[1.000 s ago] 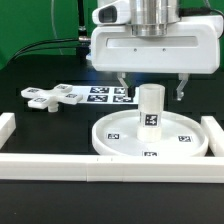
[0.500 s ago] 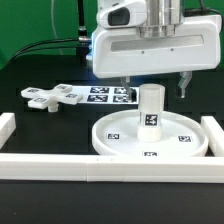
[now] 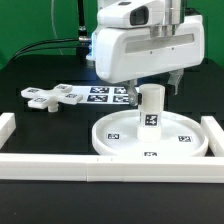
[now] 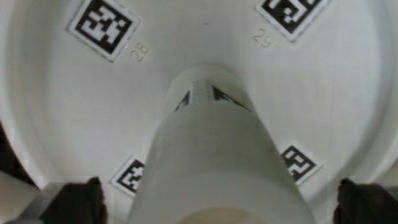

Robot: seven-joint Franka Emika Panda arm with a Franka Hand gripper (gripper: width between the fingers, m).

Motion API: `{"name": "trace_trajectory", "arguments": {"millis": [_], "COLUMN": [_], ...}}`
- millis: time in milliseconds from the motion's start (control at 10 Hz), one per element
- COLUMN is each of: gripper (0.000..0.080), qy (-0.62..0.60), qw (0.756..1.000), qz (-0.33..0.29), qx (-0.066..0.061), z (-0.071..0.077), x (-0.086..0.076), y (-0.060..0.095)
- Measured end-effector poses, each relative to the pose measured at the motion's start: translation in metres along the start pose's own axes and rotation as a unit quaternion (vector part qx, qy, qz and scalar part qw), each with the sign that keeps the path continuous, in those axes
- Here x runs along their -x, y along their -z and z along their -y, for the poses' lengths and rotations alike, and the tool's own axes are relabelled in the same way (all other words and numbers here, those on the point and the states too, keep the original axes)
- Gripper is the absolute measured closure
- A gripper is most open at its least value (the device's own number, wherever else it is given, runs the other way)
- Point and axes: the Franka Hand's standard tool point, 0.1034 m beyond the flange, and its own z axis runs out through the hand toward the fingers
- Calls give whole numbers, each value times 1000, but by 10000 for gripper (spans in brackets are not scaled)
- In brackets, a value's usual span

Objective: Assemble round table

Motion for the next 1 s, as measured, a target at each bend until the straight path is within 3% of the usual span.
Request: {"name": "trace_trajectory", "arguments": {"millis": [400, 1000], "gripper": [151, 151], "qy": [158, 341], "qw": [987, 940], "qz": [14, 25], "qx": [0, 4], "z": [3, -1], "x": [-4, 0], "y": [1, 1]}}
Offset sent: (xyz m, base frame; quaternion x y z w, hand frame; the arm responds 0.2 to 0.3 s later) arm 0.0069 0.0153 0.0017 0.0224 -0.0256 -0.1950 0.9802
